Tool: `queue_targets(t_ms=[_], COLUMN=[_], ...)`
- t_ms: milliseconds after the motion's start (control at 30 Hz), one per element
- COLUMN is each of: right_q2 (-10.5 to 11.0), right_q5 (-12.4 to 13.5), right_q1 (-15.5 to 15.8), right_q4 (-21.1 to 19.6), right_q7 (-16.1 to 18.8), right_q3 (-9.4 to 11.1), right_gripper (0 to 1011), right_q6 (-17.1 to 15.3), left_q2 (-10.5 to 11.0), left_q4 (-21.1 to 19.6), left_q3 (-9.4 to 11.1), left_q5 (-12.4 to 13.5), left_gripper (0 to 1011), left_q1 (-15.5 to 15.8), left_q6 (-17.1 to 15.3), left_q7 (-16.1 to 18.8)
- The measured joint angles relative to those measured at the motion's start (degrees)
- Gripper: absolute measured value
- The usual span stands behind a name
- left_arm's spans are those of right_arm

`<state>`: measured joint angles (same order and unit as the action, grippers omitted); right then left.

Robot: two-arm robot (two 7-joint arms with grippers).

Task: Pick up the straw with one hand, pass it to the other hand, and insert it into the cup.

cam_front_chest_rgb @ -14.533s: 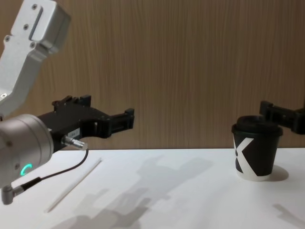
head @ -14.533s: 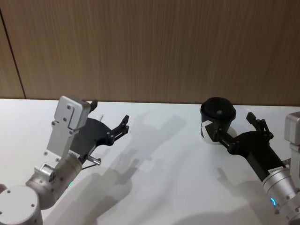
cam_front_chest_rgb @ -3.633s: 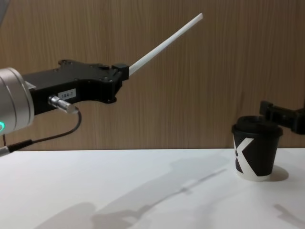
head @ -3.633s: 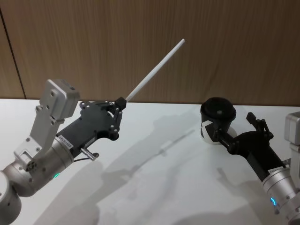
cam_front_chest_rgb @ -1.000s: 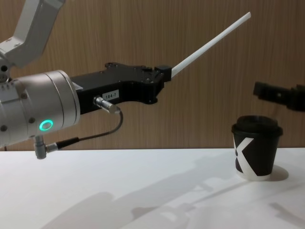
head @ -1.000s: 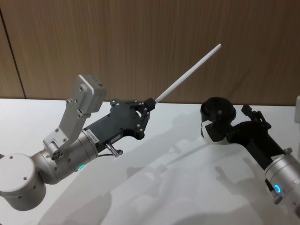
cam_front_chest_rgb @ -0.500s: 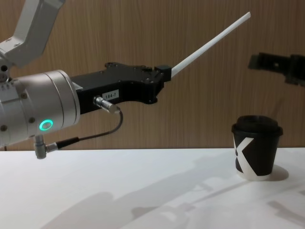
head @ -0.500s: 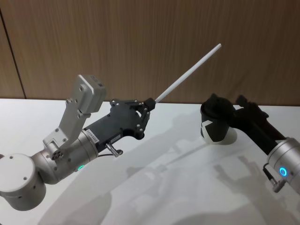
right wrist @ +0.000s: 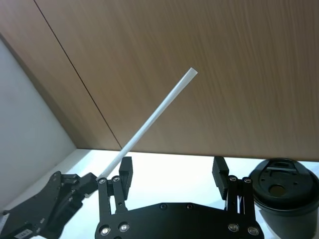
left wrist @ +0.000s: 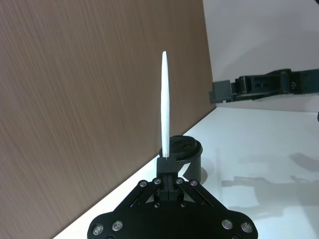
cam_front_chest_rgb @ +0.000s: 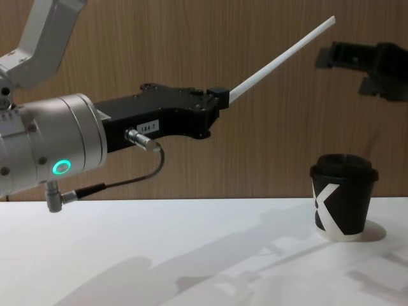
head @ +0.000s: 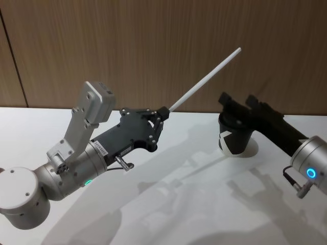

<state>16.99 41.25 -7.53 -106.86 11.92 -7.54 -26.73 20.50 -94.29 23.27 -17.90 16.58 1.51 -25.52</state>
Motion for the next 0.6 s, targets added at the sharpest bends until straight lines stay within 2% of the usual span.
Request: queue_targets(t_ms=[267, 367, 600], right_q2=[-0.9, -1.9, -3.8], right_q5=[3.8, 6.0, 9.1], right_q1=[-2.0, -3.0, -4.8], right_q4=[0.6, 1.1, 2.1], right_q7=[-0.1, -1.1, -3.2], right_q3=[0.7, 1.3, 2.2], right_gripper=[1001, 1001, 1001], right_q6=[-3.7, -5.7, -8.7], left_q2=[0.0, 0.0, 0.0], left_q4=[0.0, 0.0, 0.0], left_q3=[0.0, 0.0, 0.0], left_q5=[0.0, 0.0, 0.0], left_gripper=[0, 0, 0], left_q1=[0.0, 0.0, 0.0], left_q6=[0.0, 0.0, 0.0], left_q7=[0.0, 0.0, 0.0])
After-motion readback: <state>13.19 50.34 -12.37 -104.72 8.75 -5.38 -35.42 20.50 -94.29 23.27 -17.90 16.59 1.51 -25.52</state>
